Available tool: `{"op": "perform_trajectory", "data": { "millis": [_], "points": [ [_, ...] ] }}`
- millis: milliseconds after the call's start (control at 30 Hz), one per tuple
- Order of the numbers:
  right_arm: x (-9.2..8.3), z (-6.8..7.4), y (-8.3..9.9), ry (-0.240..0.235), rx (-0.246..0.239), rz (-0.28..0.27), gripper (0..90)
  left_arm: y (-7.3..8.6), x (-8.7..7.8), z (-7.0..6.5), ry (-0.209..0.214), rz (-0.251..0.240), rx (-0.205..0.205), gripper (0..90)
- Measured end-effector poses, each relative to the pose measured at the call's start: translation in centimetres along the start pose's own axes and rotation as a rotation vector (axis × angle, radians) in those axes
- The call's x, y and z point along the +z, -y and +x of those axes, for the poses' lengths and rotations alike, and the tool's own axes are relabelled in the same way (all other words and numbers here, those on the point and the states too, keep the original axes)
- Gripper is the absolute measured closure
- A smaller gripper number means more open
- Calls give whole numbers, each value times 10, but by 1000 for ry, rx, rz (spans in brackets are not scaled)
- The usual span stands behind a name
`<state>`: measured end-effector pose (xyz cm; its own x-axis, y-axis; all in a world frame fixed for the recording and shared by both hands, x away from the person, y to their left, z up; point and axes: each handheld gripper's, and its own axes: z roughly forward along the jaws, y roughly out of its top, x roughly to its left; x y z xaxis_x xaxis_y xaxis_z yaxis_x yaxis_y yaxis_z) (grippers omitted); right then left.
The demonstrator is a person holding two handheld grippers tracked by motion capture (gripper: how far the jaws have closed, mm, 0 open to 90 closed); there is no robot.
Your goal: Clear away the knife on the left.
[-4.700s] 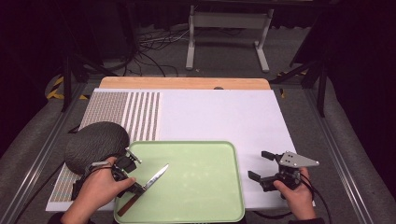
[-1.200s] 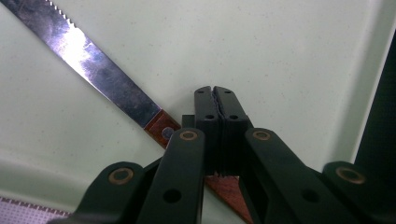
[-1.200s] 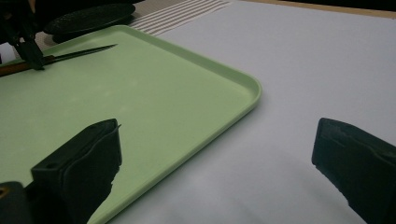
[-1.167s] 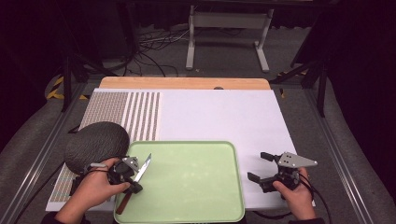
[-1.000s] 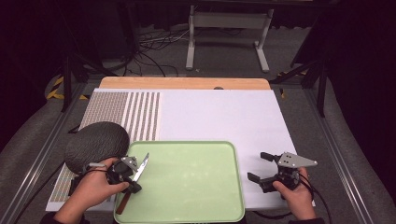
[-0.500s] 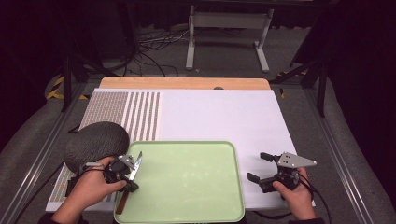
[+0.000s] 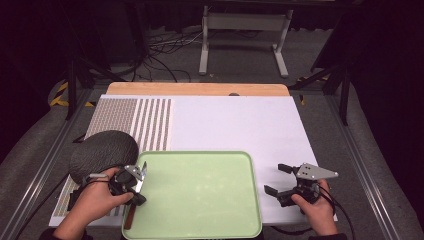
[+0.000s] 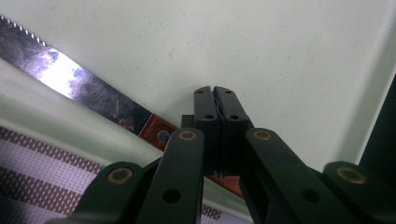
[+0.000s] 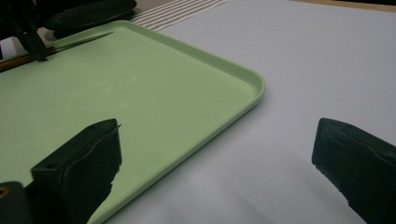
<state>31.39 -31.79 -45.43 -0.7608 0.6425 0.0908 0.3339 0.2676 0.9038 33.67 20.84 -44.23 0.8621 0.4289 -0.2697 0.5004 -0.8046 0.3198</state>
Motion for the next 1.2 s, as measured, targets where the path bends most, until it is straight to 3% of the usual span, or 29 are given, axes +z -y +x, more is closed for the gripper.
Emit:
{"op": "perform_trajectory", "data": {
  "millis": [500,700,800,933,1000,1200],
  "points": [
    [2,0,1,-5,3,4,22,1,-1,-1,-8,7,0,871],
    [2,0,1,-5,-1,5,22,-1,-4,-3,-20,-16,14,830],
    [2,1,1,-4,-4,6,22,-3,-7,-6,-61,-52,41,651],
    [1,3,2,-2,-6,4,22,-5,-10,-9,-109,-87,47,412],
    [0,4,3,0,-7,4,22,-6,-13,-10,-126,-118,58,334],
    [-5,6,3,13,-13,-14,22,-1,-24,-9,-136,-228,65,218]
  ]
}}
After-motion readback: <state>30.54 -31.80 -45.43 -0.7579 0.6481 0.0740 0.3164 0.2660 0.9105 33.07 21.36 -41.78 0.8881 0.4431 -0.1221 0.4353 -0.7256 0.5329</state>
